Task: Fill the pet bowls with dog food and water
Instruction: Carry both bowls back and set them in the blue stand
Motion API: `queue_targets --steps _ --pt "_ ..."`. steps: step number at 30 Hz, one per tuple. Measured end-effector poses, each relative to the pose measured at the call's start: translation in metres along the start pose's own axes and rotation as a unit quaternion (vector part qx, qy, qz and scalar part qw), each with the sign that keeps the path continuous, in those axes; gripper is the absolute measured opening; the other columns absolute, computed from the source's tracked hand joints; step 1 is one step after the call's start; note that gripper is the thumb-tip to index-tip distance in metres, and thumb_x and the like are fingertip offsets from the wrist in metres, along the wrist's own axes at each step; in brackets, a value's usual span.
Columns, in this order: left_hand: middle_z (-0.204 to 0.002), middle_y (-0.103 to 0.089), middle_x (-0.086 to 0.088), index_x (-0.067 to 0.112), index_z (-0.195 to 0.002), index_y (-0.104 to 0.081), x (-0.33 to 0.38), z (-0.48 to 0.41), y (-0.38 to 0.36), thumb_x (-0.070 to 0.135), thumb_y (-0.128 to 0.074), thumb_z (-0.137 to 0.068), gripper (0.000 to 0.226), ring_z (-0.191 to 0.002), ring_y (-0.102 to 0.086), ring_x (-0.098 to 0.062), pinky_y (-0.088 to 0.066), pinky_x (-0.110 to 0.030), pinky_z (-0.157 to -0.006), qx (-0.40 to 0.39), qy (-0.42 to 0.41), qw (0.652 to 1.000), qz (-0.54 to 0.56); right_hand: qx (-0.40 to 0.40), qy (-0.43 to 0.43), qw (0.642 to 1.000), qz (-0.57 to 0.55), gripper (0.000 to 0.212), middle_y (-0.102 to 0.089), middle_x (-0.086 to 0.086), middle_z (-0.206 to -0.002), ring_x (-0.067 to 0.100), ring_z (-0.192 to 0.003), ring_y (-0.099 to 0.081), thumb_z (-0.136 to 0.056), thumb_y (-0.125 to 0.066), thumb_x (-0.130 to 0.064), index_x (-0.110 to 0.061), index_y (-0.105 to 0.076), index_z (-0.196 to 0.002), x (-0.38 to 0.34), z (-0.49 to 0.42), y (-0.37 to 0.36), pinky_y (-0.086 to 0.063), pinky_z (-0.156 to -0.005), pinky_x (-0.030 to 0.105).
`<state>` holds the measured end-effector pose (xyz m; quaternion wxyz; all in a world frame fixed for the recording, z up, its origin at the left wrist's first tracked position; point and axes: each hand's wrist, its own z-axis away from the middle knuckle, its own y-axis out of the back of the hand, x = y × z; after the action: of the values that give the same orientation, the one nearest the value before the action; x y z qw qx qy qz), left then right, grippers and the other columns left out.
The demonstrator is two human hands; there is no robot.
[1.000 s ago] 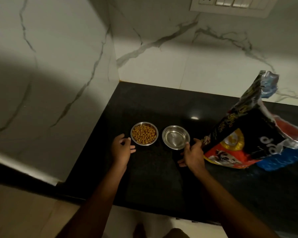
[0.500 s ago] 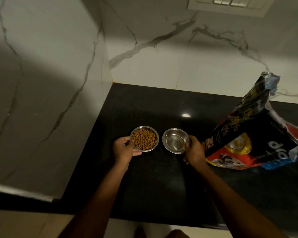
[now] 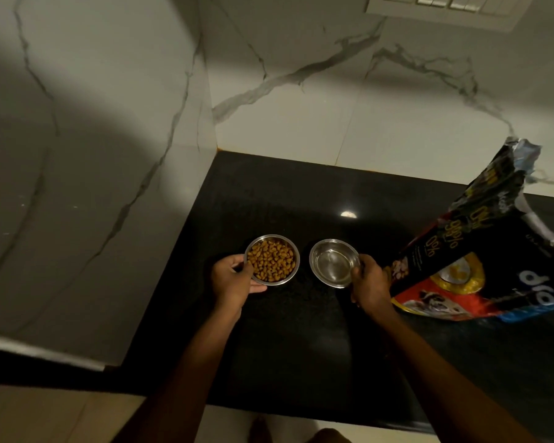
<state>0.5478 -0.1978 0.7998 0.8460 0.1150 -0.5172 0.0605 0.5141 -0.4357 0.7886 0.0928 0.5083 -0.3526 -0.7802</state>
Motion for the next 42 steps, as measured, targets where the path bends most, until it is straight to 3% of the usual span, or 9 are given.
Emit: queue_targets --steps 8,12,23,32,37,42 --pt "-0.126 -0.062 -0.017 0.004 -0.123 -0.059 -0.004 0.013 0.01 0.003 -0.056 -0.093 0.03 -0.075 -0.073 -0.024 -0.06 -0.029 -0.053 0.013 0.002 1.0 0.014 -0.007 0.021 1.0 -0.004 0.033 -0.065 0.01 -0.094 0.016 -0.054 -0.059 -0.101 -0.044 -0.012 -0.013 -0.047 -0.133 -0.003 0.003 0.002 -0.044 -0.041 0.023" --pt "-0.126 -0.061 -0.017 0.005 -0.124 -0.058 -0.006 0.023 0.014 0.002 -0.055 -0.094 0.03 -0.075 -0.072 -0.024 -0.06 -0.026 -0.051 0.028 0.014 0.999 0.022 0.004 0.049 0.999 0.001 0.029 -0.063 0.006 -0.076 0.014 -0.045 -0.055 -0.101 -0.044 -0.011 -0.011 -0.051 -0.129 -0.011 0.005 0.004 -0.041 -0.034 0.017" --pt "-0.125 -0.062 -0.02 0.003 -0.121 -0.06 -0.026 0.052 0.039 0.002 -0.054 -0.094 0.028 -0.08 -0.072 -0.025 -0.057 -0.024 -0.049 0.073 0.006 0.997 0.028 -0.067 0.102 0.992 -0.013 0.028 -0.065 0.009 -0.082 0.017 -0.05 -0.058 -0.099 -0.044 -0.009 -0.01 -0.054 -0.125 -0.022 0.013 -0.003 -0.044 -0.04 0.024" --pt "-0.112 -0.065 -0.022 0.0 -0.108 -0.064 -0.059 0.103 0.062 -0.001 -0.058 -0.09 0.019 -0.07 -0.071 -0.033 -0.055 -0.023 -0.043 0.186 0.017 0.977 0.102 -0.155 0.175 0.972 0.023 0.028 -0.067 0.011 -0.086 0.016 -0.051 -0.059 -0.099 -0.044 -0.01 -0.01 -0.055 -0.124 -0.036 0.038 -0.012 -0.041 -0.039 0.02" --pt "-0.114 -0.065 -0.015 0.005 -0.115 -0.064 -0.087 0.151 0.078 0.005 -0.059 -0.092 0.023 -0.07 -0.072 -0.029 -0.061 -0.035 -0.058 0.245 0.018 0.961 0.123 -0.22 0.223 0.949 0.01 0.024 -0.066 0.013 -0.074 0.017 -0.045 -0.057 -0.097 -0.044 -0.008 -0.01 -0.057 -0.117 -0.041 0.065 -0.021 -0.044 -0.04 0.028" --pt "-0.102 -0.068 -0.021 -0.002 -0.098 -0.067 -0.109 0.203 0.094 0.003 -0.059 -0.093 0.01 -0.065 -0.072 -0.036 -0.059 -0.034 -0.048 0.32 0.002 0.931 0.178 -0.288 0.235 0.928 0.022 0.019 -0.067 0.01 -0.081 0.016 -0.053 -0.06 -0.098 -0.047 -0.012 -0.016 -0.059 -0.112 -0.045 0.097 -0.036 -0.043 -0.043 0.025"
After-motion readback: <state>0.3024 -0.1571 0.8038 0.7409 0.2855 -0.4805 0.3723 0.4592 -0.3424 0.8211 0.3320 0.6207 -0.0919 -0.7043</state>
